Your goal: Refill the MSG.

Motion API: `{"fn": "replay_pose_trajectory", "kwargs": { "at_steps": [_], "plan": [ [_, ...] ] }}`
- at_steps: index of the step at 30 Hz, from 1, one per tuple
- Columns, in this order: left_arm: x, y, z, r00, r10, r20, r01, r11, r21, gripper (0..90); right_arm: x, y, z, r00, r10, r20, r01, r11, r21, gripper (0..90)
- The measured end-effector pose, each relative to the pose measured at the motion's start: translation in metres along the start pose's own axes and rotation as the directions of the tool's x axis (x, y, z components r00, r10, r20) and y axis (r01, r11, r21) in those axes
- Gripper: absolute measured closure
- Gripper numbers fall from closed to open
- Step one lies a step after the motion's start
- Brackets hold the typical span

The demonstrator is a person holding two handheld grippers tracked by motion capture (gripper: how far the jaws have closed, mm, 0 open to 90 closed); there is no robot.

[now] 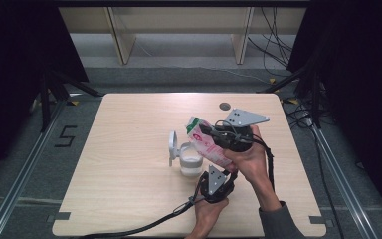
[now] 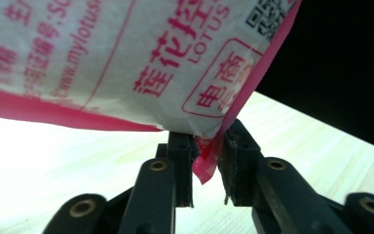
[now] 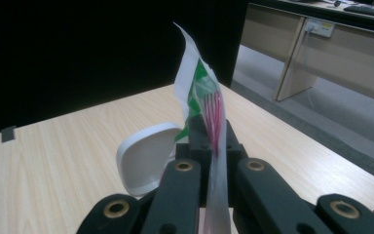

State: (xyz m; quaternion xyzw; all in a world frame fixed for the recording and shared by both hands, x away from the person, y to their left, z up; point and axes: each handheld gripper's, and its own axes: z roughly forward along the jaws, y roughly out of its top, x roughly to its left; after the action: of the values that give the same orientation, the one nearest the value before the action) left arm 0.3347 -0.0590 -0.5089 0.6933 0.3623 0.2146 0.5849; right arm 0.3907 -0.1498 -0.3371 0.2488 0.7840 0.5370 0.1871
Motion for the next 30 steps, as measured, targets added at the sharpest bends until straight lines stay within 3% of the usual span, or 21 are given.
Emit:
{"fn": "replay_pose_trajectory", "kwargs": {
  "at_steps": [4, 5, 8, 12, 15, 16, 19, 27, 30],
  "plan": [
    [0.005, -0.002, -0.004, 1.0, 0.001, 0.004, -0.001, 1.0, 0.009, 73.4, -0.007, -0.003, -0.005, 0.9997, -0.002, -0.026, 0.001, 0.999, -0.039, 90.0],
    [0.006, -0.002, -0.005, 0.9999, 0.009, 0.01, -0.009, 0.9998, 0.015, 72.8, -0.008, -0.004, -0.008, 0.9999, 0.005, -0.012, -0.005, 0.999, -0.052, 90.0],
    [0.009, -0.002, -0.011, 0.9998, 0.021, -0.001, -0.021, 0.9995, 0.022, 70.5, -0.011, -0.005, -0.014, 0.9984, 0.032, -0.047, -0.035, 0.996, -0.081, 90.0],
    [0.011, -0.002, -0.018, 0.9997, 0.025, 0.004, -0.025, 0.9992, 0.03, 68.1, -0.016, -0.008, -0.023, 0.9967, 0.067, -0.046, -0.071, 0.992, -0.1, 90.0],
    [0.012, -0.001, -0.021, 0.9986, 0.05, 0.018, -0.051, 0.9965, 0.066, 64.7, -0.018, -0.012, -0.028, 0.9931, 0.104, -0.055, -0.11, 0.987, -0.116, 90.0],
    [0.012, -0.001, -0.021, 0.999, 0.039, 0.02, -0.04, 0.9972, 0.063, 63.1, -0.02, -0.013, -0.028, 0.9943, 0.092, -0.054, -0.098, 0.988, -0.12, 90.0],
    [0.012, -0.001, -0.025, 0.996, 0.085, 0.026, -0.087, 0.9928, 0.083, 59.8, -0.021, -0.016, -0.03, 0.9935, 0.105, -0.045, -0.11, 0.987, -0.118, 90.0],
    [0.014, 0.0, -0.033, 0.9976, 0.054, 0.042, -0.058, 0.9943, 0.089, 51.2, -0.027, -0.024, -0.034, 0.9912, 0.131, -0.017, -0.132, 0.982, -0.135, 90.0],
    [0.015, -0.002, -0.039, 0.9965, 0.062, 0.056, -0.067, 0.993, 0.097, 50.8, -0.028, -0.026, -0.037, 0.9915, 0.13, -0.001, -0.129, 0.982, -0.137, 90.0]
  ]
}}
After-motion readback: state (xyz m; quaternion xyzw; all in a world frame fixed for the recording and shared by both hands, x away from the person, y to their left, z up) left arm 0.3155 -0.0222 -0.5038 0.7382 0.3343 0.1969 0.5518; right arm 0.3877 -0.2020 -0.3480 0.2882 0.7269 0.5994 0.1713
